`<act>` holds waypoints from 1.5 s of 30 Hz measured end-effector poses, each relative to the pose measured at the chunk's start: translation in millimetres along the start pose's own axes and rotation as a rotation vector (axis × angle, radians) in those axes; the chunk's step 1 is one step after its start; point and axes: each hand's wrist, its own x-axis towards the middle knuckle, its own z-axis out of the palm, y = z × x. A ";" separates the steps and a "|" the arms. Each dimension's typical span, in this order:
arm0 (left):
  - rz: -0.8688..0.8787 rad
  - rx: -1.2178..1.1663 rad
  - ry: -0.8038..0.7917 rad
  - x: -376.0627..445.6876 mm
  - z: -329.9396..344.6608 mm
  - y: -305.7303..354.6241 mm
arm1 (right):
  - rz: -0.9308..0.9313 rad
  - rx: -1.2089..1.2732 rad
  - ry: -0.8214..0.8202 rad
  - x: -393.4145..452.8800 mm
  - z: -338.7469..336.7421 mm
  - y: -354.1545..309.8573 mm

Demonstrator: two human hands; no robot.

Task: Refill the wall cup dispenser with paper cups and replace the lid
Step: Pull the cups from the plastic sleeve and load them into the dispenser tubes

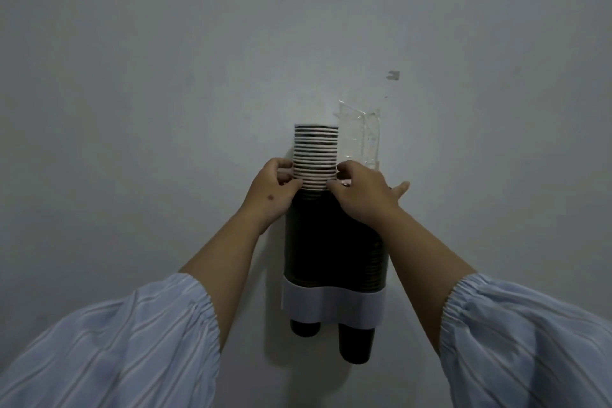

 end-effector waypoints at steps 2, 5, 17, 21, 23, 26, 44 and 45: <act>0.017 0.000 0.000 -1.5 1.3 0.0 | 0.004 0.055 0.013 -0.1 -0.1 0.9; 0.058 0.060 0.000 -4.6 3.1 2.5 | -0.018 0.065 0.019 -1.2 0.2 1.8; 0.127 0.507 0.079 -16.1 3.7 1.8 | -0.200 -0.253 -0.029 -13.7 4.9 -5.1; 0.173 0.662 0.052 -18.1 0.5 -1.9 | -0.213 -0.299 -0.070 -12.4 4.5 -6.7; 0.217 0.747 0.027 -18.1 -1.9 -2.9 | -0.244 -0.345 -0.101 -12.8 7.3 -9.1; 0.266 0.878 -0.031 -19.4 -3.5 -5.0 | -0.278 -0.385 -0.103 -16.4 13.5 -10.5; 0.185 0.480 0.179 -135.5 41.8 -46.1 | -0.227 -0.203 0.061 -102.9 -19.4 62.8; 0.152 0.464 0.169 -145.3 46.1 -51.2 | -0.205 -0.190 0.054 -111.7 -20.3 70.1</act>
